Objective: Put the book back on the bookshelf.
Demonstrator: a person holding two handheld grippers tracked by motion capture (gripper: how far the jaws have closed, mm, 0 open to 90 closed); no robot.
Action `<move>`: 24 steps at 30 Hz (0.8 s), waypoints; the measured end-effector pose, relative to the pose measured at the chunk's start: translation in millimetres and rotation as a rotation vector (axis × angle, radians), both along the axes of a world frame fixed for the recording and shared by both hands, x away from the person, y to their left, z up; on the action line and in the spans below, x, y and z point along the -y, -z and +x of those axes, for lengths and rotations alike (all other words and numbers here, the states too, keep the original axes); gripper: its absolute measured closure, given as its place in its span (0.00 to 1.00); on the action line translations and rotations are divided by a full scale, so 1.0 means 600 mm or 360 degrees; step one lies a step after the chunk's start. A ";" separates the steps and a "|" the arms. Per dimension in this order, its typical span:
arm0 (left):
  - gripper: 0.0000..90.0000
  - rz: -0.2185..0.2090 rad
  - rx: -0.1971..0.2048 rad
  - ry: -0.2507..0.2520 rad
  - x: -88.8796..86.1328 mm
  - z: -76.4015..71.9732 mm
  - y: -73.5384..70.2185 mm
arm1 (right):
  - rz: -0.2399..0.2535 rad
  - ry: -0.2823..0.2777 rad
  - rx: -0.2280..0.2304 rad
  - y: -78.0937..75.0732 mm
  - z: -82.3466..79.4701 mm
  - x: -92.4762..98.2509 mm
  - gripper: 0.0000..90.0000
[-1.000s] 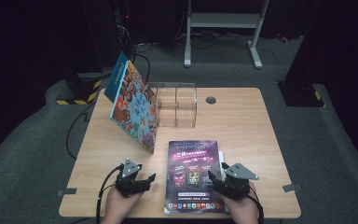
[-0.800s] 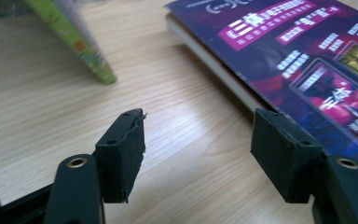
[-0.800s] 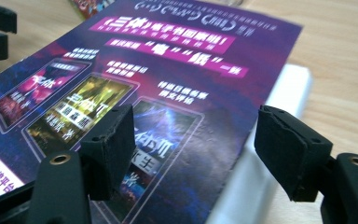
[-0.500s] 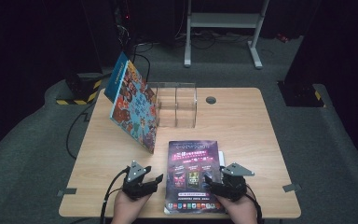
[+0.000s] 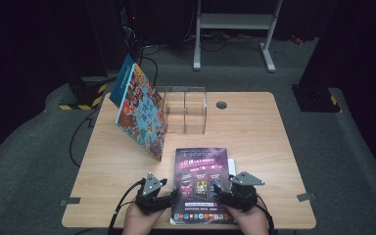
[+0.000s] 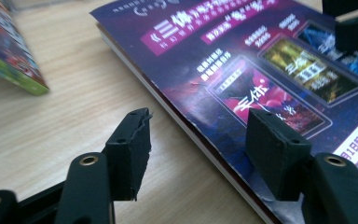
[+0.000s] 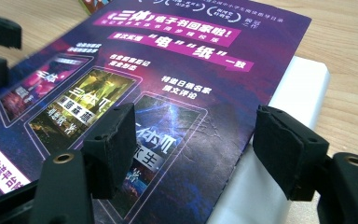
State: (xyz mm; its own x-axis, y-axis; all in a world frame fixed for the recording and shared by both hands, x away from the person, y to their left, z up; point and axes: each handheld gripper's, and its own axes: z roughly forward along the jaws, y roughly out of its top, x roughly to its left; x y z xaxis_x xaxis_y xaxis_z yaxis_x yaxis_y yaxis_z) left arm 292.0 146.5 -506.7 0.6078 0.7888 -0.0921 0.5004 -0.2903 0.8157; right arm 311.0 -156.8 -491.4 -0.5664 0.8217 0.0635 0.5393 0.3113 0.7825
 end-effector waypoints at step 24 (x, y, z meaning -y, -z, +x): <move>0.46 0.0156 -0.0051 -0.0007 0.011 0.003 0.014 | -0.0013 -0.0006 -0.0071 -0.006 0.003 -0.010 0.34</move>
State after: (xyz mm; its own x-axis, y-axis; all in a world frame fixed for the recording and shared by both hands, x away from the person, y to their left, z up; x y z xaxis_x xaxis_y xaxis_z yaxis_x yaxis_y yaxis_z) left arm 294.1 140.1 -514.9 0.6023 0.7976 -0.0337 0.5273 -0.3658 0.7669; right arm 313.0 -151.0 -487.6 -0.5662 0.8201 0.0822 0.5725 0.3196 0.7550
